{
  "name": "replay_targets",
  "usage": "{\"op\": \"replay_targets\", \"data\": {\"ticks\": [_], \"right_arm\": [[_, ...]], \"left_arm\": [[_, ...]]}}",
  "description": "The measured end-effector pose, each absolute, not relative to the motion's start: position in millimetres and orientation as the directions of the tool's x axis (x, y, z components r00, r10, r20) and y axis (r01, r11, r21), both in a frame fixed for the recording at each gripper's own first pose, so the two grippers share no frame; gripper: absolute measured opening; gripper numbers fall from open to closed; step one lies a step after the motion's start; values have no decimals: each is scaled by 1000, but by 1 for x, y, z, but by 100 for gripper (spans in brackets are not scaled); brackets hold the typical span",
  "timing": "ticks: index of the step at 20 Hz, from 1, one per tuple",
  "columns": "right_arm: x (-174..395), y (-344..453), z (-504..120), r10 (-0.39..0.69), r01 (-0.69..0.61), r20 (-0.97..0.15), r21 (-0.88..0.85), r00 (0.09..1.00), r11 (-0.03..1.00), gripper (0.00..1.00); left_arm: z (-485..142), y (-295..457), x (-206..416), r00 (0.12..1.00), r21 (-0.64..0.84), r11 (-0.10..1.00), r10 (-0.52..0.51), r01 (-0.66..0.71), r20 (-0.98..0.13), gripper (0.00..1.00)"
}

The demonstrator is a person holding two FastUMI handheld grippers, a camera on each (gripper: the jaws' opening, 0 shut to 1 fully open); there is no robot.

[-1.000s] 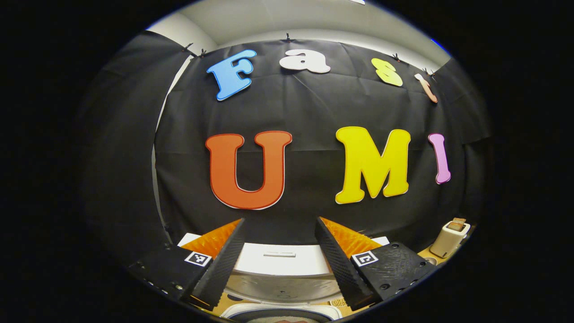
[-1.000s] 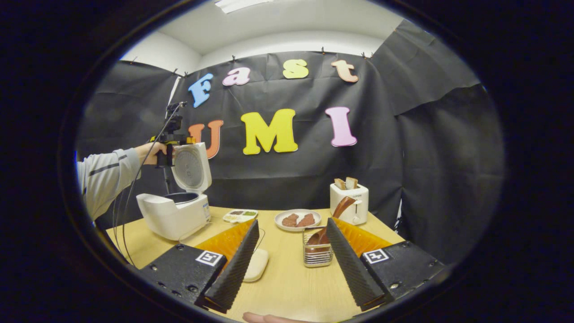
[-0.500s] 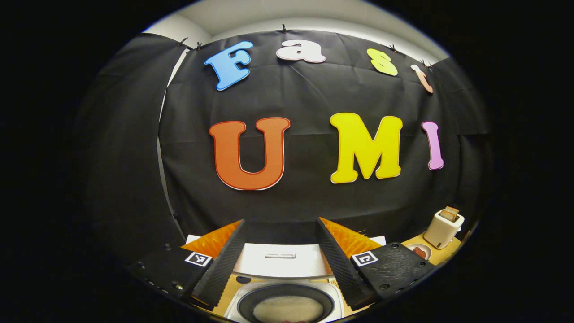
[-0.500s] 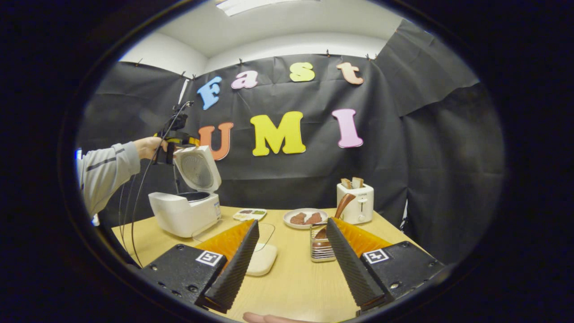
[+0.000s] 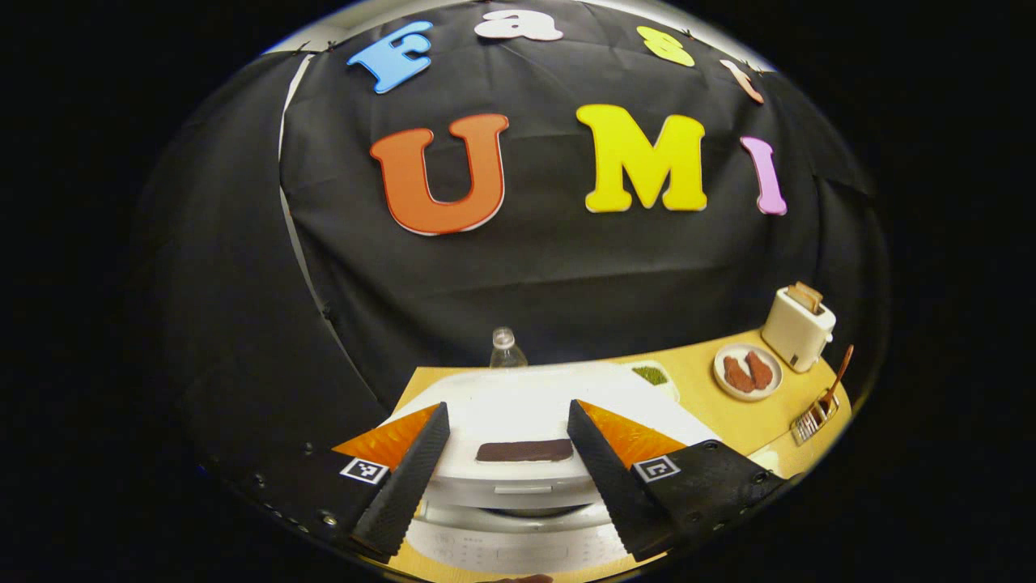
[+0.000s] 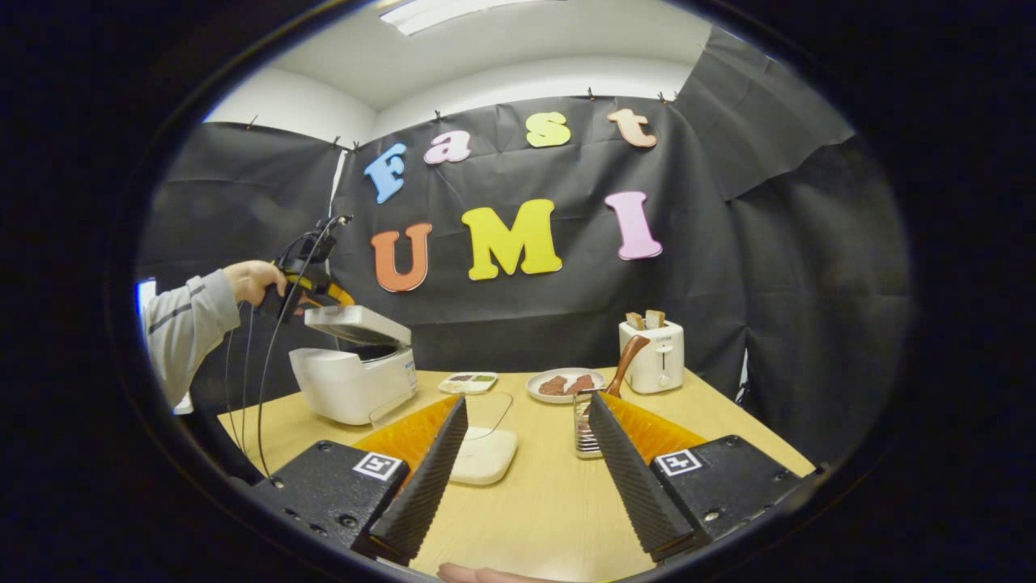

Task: Close the left gripper, press the button to open the rice cooker; take a wooden spoon from the chopstick holder with the right hand, scoop a spoonful of rice and pour it into the rice cooker, then put the wooden spoon back into the chopstick holder.

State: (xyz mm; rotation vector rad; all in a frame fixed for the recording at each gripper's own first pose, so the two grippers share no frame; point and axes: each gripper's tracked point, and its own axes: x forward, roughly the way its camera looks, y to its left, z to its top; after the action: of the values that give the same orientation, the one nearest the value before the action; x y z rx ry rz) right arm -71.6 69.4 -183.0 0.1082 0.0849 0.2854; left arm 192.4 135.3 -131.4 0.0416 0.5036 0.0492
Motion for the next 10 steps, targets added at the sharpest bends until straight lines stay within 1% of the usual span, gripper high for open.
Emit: {"op": "replay_targets", "data": {"ticks": [1,3,7,10], "right_arm": [[-74,72,-184,295,-286,-70,123,953,950,98],[-76,73,-188,304,-294,-71,121,950,948,98],[-78,76,-189,309,-301,-68,113,948,947,98],[-71,81,-192,316,-308,-67,115,946,944,98]], "left_arm": [[-136,135,189,874,56,998,56,-33,-482,95],[-143,135,186,868,31,998,58,-49,-492,93],[-154,132,178,864,-53,995,42,-79,-501,94],[-170,128,172,851,-50,997,28,-63,-524,93]]}}
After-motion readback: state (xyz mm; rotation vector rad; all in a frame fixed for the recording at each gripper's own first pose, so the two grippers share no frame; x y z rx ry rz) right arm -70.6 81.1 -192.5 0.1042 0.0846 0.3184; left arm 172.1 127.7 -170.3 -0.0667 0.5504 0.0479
